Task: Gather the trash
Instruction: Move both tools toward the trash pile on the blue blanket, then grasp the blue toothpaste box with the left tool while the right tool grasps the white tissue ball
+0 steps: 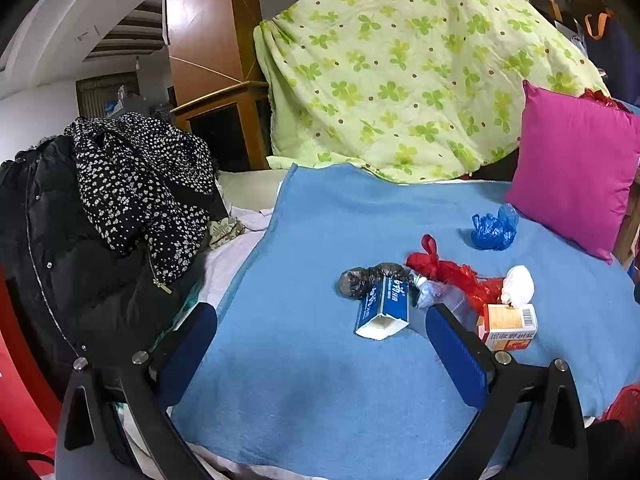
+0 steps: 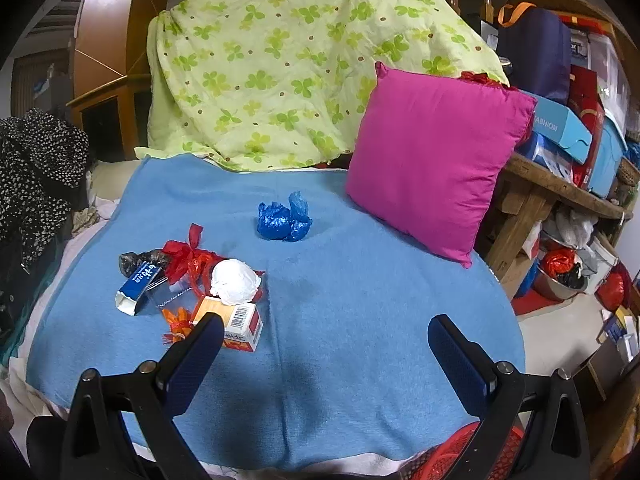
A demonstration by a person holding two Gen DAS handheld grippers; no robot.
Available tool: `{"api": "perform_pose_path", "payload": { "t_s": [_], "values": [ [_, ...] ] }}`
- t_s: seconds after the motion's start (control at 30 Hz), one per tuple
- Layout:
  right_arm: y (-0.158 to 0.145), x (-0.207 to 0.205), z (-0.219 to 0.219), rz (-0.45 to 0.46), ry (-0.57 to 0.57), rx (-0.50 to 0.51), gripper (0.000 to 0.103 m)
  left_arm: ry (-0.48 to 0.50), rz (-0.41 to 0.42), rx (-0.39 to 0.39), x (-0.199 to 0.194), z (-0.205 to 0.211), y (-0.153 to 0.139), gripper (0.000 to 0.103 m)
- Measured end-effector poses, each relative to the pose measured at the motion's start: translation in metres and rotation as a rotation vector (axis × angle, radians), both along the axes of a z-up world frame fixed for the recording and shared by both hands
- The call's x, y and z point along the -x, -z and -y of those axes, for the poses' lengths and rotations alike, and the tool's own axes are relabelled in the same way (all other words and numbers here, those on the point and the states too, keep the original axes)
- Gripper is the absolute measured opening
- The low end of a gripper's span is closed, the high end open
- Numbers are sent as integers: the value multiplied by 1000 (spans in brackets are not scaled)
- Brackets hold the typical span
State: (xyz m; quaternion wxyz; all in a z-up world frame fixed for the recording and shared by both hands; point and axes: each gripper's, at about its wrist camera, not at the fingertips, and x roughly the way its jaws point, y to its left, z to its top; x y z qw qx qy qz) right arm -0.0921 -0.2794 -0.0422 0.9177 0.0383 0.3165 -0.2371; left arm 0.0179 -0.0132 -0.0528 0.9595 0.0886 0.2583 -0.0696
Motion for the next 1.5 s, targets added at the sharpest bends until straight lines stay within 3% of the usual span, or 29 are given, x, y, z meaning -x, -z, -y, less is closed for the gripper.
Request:
{"api": "perform_pose_path", "payload": {
  "t_s": [0.57, 1.0, 1.1, 1.2, 1.3, 1.43, 1.5],
  "values": [
    [24, -37, -3, -29, -102, -100, 103, -41, -100, 8, -37, -11, 38, 103],
    [65, -120, 22, -37, -218, -241, 103, 34, -272, 26, -112, 33, 87, 103],
    [78, -138, 27, -57, -232, -284, 97, 72, -307, 29, -122, 45, 100, 103],
    [89, -156, 28, -78, -244, -316, 86, 90, -355, 34, -135, 52, 112, 103],
    [99, -168, 31, -93, -250, -356, 84, 98, -391, 42, -151, 56, 121, 103],
    [111, -180, 34, -116, -255, -395, 65, 106, -444, 93, -169, 55, 130, 103],
    [116, -185, 35, -126, -257, -408, 64, 104, -453, 121, -175, 54, 133, 103]
  ]
}}
